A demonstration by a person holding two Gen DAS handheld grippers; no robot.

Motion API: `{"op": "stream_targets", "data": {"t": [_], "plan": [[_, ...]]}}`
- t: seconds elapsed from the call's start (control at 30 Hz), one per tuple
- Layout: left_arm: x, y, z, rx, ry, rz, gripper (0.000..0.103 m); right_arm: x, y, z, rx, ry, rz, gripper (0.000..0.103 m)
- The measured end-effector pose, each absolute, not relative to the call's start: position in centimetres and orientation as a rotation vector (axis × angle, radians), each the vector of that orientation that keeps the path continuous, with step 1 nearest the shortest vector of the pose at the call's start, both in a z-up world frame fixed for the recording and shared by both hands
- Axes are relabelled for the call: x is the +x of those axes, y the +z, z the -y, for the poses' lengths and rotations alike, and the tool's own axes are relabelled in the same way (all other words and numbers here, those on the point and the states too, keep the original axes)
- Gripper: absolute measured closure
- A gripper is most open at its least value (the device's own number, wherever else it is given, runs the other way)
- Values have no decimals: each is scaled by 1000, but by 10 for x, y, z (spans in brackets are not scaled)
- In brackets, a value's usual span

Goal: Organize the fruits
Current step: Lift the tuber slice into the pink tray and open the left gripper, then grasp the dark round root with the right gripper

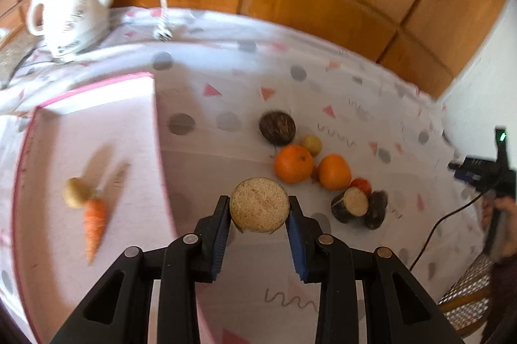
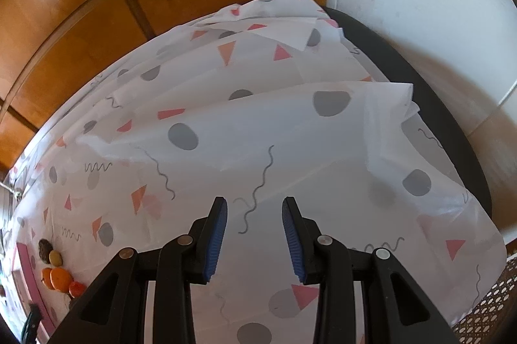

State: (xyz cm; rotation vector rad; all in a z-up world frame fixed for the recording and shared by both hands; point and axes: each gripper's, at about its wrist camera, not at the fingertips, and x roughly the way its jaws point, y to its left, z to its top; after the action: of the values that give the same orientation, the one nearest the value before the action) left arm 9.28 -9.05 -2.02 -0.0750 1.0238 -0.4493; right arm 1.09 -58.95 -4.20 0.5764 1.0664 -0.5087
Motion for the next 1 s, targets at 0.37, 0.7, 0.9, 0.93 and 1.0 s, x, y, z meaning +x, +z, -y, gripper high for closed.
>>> {"op": "stream_targets", "data": {"t": [0.37,0.7,0.9,0.93,1.0], "plan": [[85,-3,-24,-220,-95,-928,69,5,-39,592,592,-542,-1045,67],[72,-41,-83,-259,98,-980,52,12,-44,584,556,-506,-1081,67],[61,-44,-77,-273,87,-978,44,25,-45,558,481,-376,-1108,67],[59,-43,-76,-275,81,-976,44,26,-46,554,473,-354,-1112,67],[54,-40,-72,-278,61,-973,40,30,-46,544,457,-299,-1118,67]]}}
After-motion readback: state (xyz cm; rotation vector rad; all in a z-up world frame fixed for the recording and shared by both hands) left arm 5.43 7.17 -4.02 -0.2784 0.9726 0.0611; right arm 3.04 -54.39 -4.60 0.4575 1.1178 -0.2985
